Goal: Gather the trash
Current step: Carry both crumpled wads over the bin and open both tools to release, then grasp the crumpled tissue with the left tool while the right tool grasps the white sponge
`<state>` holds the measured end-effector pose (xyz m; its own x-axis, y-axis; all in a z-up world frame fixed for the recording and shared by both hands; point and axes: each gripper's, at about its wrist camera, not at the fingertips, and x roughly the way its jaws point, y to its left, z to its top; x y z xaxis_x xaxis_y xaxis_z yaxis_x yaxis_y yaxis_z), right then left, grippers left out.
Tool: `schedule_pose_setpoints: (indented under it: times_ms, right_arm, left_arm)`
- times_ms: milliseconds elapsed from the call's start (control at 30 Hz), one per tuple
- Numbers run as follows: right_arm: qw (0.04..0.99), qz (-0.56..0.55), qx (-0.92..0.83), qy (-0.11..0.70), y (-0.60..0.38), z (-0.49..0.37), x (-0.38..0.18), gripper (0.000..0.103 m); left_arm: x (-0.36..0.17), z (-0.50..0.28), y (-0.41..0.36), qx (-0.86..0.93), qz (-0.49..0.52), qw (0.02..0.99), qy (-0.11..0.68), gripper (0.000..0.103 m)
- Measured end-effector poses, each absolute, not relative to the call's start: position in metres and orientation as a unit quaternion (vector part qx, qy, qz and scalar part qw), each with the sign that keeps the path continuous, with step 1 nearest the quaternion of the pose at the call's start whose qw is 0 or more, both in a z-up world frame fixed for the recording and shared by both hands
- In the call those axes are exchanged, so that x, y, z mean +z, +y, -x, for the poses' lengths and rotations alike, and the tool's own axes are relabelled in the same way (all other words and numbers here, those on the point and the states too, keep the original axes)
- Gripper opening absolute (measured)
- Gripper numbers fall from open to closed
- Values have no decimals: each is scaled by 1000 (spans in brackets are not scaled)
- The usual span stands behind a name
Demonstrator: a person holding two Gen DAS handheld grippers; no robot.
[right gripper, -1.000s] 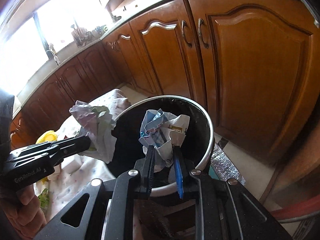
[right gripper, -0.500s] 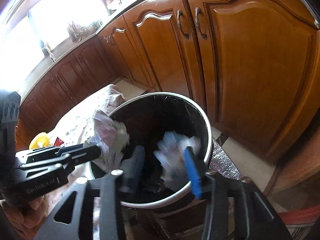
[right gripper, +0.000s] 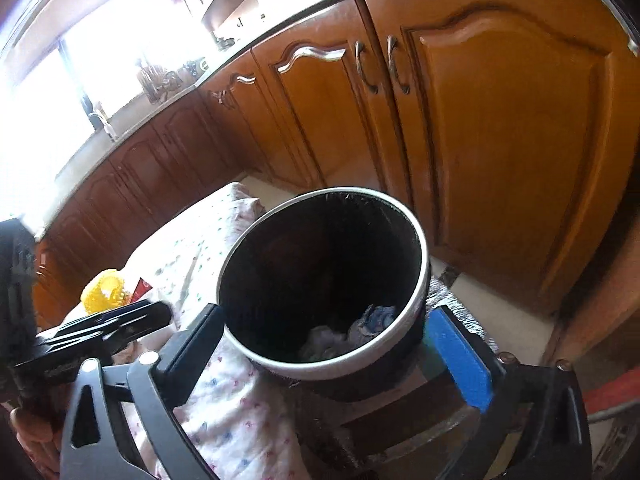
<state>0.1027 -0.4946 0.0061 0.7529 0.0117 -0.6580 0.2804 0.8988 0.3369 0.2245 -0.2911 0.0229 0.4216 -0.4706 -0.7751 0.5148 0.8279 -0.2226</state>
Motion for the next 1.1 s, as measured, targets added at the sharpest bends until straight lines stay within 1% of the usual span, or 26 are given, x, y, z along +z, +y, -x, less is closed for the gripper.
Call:
schedule_pose_setpoints:
  times_ms: [67,167,300,367,467,533,733,933,1033,1100]
  right_arm:
    - [911,-199,-86,350,-485,-102,11,103]
    - [896,-210,-66,387,-475,-109,11,103]
    - [906,-215,-21,365,-453,-103,12,103]
    - [909,-213,-3,359,-440,-103,12,103]
    - [908,-220,33,354,-421,-104,9,103]
    - [913,-206,42,350,-406,-106,9,103]
    - [923,-163,75,339,-363,-114,13,103]
    - [923,-122,91,354,-329,-135,4,101]
    - [920,-110,97,364,-323,-145,-1,97]
    - [919,-104,100,367,-320,-151,-5,89]
  left_arm:
    - [25,-216,-276,-284,-14,848,447,51]
    - [27,-209,-251,-271,4,856,440,53]
    - [28,-198,-218,-254,26,864,433,54]
    - [26,-194,-203,-245,28,869,428,57]
    - [24,-186,-178,-229,36,876,423,59]
    - [23,-181,-163,-218,35,881,418,60]
    - [14,-176,-117,-182,44,890,417,61]
    - [3,-181,-92,-165,54,889,423,61]
    - [-2,-185,-88,-162,53,888,428,61]
    - [-6,-188,-86,-160,51,886,431,61]
